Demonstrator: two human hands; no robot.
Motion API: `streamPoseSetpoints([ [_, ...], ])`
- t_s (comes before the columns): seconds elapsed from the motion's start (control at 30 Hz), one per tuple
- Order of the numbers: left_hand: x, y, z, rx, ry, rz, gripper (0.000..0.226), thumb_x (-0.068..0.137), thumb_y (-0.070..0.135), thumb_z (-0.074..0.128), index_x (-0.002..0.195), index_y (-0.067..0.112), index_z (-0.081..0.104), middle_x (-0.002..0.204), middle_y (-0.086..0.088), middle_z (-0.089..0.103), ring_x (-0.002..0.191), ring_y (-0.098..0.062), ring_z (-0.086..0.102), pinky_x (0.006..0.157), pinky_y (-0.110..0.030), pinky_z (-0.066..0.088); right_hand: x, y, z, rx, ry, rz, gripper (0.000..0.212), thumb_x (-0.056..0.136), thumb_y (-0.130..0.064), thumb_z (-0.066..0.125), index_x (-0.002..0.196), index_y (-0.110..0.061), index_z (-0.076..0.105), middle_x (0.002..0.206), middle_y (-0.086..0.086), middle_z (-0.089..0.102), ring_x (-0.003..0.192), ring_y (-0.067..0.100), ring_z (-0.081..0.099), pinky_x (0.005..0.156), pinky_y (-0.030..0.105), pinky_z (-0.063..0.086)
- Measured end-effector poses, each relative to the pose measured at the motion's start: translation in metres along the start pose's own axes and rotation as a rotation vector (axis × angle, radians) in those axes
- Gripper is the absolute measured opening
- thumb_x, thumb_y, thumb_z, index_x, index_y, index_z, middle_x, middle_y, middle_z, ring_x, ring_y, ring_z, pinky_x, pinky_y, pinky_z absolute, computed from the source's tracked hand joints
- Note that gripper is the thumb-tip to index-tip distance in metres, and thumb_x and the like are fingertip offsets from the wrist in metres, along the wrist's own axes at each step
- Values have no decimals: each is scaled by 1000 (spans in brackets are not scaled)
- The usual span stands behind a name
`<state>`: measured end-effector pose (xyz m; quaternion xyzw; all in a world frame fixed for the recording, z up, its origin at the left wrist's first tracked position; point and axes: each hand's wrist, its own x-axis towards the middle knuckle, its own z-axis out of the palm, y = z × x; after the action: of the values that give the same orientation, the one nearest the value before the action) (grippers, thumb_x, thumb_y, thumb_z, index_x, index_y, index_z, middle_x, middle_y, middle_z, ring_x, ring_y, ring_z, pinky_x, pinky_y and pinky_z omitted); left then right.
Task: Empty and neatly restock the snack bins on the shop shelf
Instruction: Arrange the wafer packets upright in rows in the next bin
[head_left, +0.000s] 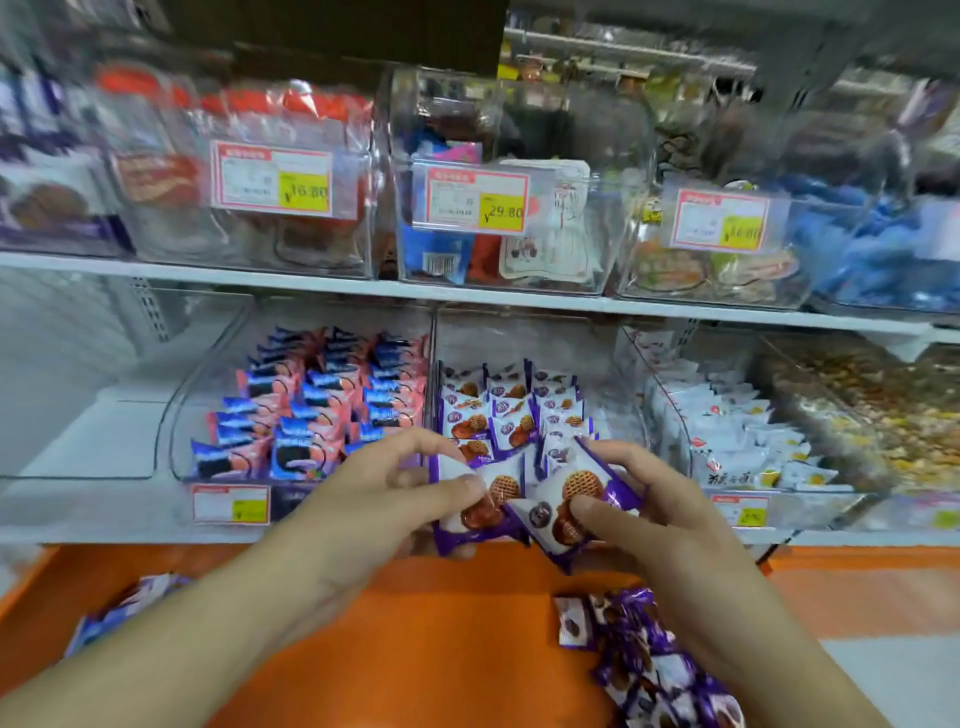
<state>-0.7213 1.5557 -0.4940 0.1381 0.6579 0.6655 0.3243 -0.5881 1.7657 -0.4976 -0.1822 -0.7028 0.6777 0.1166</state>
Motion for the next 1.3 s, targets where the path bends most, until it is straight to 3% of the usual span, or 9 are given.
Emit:
streamPoseSetpoints([
  [0.17, 8, -3, 6, 126, -3, 5, 31, 87, 8, 80, 114, 14, 66, 95, 2, 79, 84, -24, 77, 80, -45, 65, 5, -1, -5, -175, -39, -18, 26, 89, -13, 80, 110, -22, 68, 104, 3, 80, 98, 24, 77, 93, 47, 58],
  [0.27, 17, -8, 4, 384, 75, 109, 31, 90, 25, 80, 113, 42, 71, 103, 24, 73, 96, -6, 73, 85, -37, 63, 12, 3, -11, -229, 63, -25, 26, 89, -17, 82, 108, -20, 66, 90, 7, 77, 85, 28, 75, 87, 50, 58],
  [0.37, 28, -12, 4, 551, 125, 194, 26, 89, 33, 81, 106, 51, 71, 114, 25, 70, 100, -1, 70, 93, -39, 58, 20, 8, -19, -206, 149, -15, 21, 90, -16, 81, 105, -18, 66, 89, 5, 78, 88, 28, 76, 86, 50, 59],
  [0.57, 65, -5, 21, 752, 206, 295, 22, 86, 28, 83, 99, 40, 70, 96, 23, 73, 93, 7, 66, 88, -24, 54, 36, 6, -33, -153, 259, -44, 21, 89, -12, 80, 102, -16, 65, 76, -6, 77, 73, 11, 75, 64, 22, 56],
  [0.77, 147, -2, 56, 1056, 258, 258, 21, 87, 18, 78, 92, 32, 64, 103, 9, 71, 89, -12, 67, 74, -26, 52, 49, 9, -48, -107, 305, -58, 19, 91, -11, 79, 101, -11, 64, 72, -3, 75, 70, 14, 76, 65, 29, 58],
  [0.87, 183, -15, 63, 1156, 254, 187, 28, 86, 10, 78, 91, 33, 63, 111, 2, 70, 91, -18, 68, 75, -31, 57, 56, 12, -53, -107, 328, -40, 23, 88, -15, 82, 102, -14, 64, 79, 4, 75, 77, 20, 77, 76, 44, 63],
  [0.97, 203, -26, 64, 1193, 202, 195, 28, 85, 14, 82, 91, 35, 65, 114, 0, 70, 93, -17, 67, 79, -31, 58, 62, 14, -58, -74, 323, -30, 23, 88, -13, 82, 103, -13, 64, 84, 5, 78, 78, 18, 78, 77, 41, 63],
  [1.1, 216, -36, 61, 1105, 171, 228, 27, 84, 14, 85, 101, 31, 74, 117, 3, 73, 98, -15, 69, 93, -31, 56, 65, 16, -62, -10, 307, -42, 20, 88, -6, 80, 101, -9, 65, 82, 3, 79, 74, 16, 78, 60, 18, 56],
  [1.3, 217, -42, 60, 967, 168, 294, 27, 82, 20, 88, 105, 28, 78, 110, 10, 74, 93, -8, 70, 86, -21, 52, 67, 17, -63, 25, 281, -43, 20, 89, -3, 78, 104, -8, 66, 85, 5, 80, 78, 17, 79, 62, 18, 57],
])
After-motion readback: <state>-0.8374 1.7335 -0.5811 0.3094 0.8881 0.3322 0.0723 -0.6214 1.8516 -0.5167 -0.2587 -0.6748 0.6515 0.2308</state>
